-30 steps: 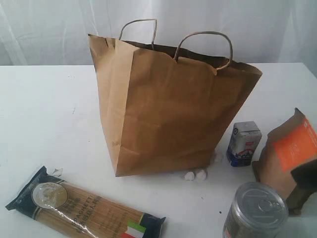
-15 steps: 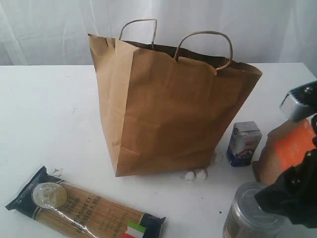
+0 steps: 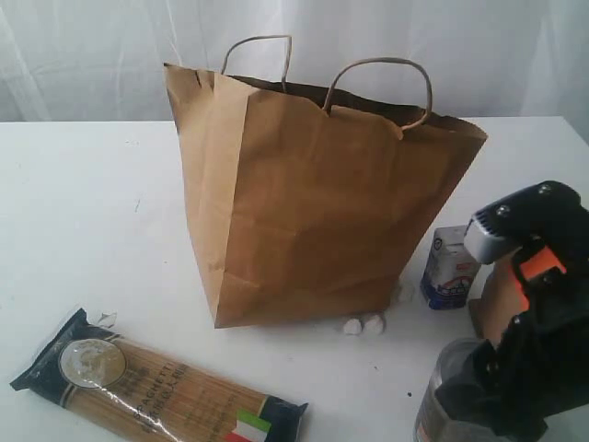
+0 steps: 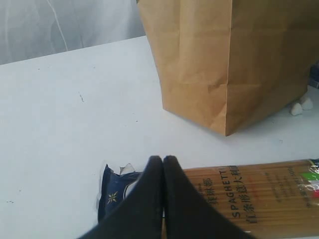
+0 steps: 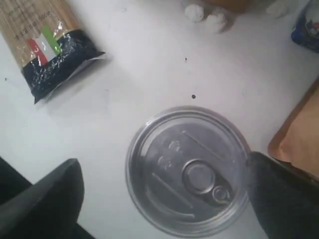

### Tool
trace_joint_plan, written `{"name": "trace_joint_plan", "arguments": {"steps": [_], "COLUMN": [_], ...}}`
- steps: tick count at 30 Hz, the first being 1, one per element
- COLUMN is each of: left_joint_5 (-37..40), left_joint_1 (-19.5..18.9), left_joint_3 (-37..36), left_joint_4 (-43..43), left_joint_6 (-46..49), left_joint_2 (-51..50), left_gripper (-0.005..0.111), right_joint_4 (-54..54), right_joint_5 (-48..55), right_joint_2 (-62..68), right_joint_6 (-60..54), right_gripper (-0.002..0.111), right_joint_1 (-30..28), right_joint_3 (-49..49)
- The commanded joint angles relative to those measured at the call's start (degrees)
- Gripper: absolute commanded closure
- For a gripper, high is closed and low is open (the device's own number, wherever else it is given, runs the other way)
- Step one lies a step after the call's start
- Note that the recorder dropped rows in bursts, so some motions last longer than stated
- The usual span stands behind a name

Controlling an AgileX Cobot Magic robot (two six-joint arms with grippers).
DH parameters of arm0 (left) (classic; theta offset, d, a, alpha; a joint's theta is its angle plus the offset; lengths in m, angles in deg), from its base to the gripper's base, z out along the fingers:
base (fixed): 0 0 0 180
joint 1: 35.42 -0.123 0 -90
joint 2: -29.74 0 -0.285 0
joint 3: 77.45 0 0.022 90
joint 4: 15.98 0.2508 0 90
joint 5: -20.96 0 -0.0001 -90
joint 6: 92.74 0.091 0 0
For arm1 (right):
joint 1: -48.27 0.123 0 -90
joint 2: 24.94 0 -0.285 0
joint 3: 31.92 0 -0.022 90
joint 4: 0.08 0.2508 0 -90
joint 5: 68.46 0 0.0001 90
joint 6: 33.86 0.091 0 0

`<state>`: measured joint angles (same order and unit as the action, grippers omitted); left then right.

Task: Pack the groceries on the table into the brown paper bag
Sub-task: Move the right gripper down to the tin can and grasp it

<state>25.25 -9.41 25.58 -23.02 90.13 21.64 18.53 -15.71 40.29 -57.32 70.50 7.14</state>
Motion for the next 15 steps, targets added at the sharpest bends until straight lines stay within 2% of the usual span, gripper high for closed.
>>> {"name": "trace_joint_plan", "arguments": {"steps": [1,15], "left_joint_5": [0.08,0.08], "left_joint_1": [-0.16,-0.16], "left_joint_3": [-0.25,-0.25], "left_joint_4": [-0.13,-0.13], "left_joint_6": [-0.06,-0.06], "left_joint_2": [0.31,0.31], "left_gripper": [0.107,0.107], "right_joint_4": [-3.01,-6.63], "right_joint_5": [-2.48,-5.25], "right_joint_2": [3.20,8.97], "right_joint_6": [-0.50,-0.36], "right_gripper": [0.027,0.027], "right_joint_1": [1.49,4.06], "right_joint_3": [0.31,0.46]}}
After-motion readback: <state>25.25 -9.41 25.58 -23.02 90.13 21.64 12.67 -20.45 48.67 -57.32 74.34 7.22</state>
